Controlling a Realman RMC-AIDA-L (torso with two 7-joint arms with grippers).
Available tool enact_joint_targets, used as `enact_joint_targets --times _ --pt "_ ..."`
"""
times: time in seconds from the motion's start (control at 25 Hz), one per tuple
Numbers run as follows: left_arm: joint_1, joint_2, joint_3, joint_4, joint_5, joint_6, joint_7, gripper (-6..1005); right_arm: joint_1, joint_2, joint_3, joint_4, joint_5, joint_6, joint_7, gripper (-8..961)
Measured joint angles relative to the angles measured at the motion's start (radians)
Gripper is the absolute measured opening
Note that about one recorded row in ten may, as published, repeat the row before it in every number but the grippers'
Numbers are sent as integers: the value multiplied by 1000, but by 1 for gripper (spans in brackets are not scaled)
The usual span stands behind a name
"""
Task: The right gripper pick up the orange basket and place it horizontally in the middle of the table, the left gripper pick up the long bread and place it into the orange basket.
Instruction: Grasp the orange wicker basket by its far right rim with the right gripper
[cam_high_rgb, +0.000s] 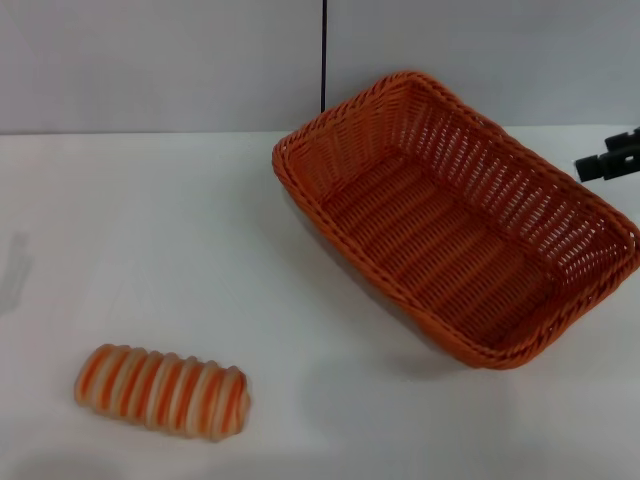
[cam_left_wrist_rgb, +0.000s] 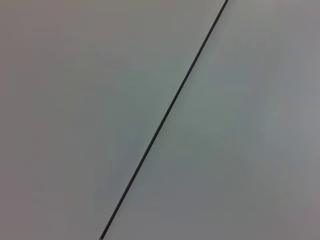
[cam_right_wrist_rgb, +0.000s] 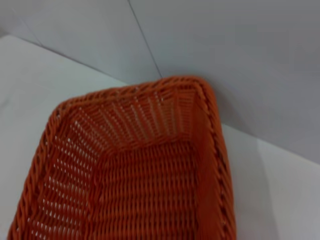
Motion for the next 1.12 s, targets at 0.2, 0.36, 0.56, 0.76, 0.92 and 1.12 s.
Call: enact_joint_targets --times 0.2,0.36,0.56,0.76,0.92,1.12 --pt "0 0 -1 0 0 1 0 814 5 19 -1 36 -39 -28 -14 773" --pt "0 0 -2 0 0 1 0 814 5 27 -1 62 -44 -38 -28 773" --pt "-5 0 -2 0 0 1 0 814 7 30 -18 100 -45 -48 -37 773" --pt "-7 1 -5 0 0 2 -9 814 3 34 -34 115 -48 -53 -38 774" --pt "-7 2 -7 0 -3 2 -11 814 -3 36 -34 116 -67 -54 -38 770" --pt "-9 2 -8 0 -3 2 -12 814 -6 41 -34 112 -72 -61 -45 666"
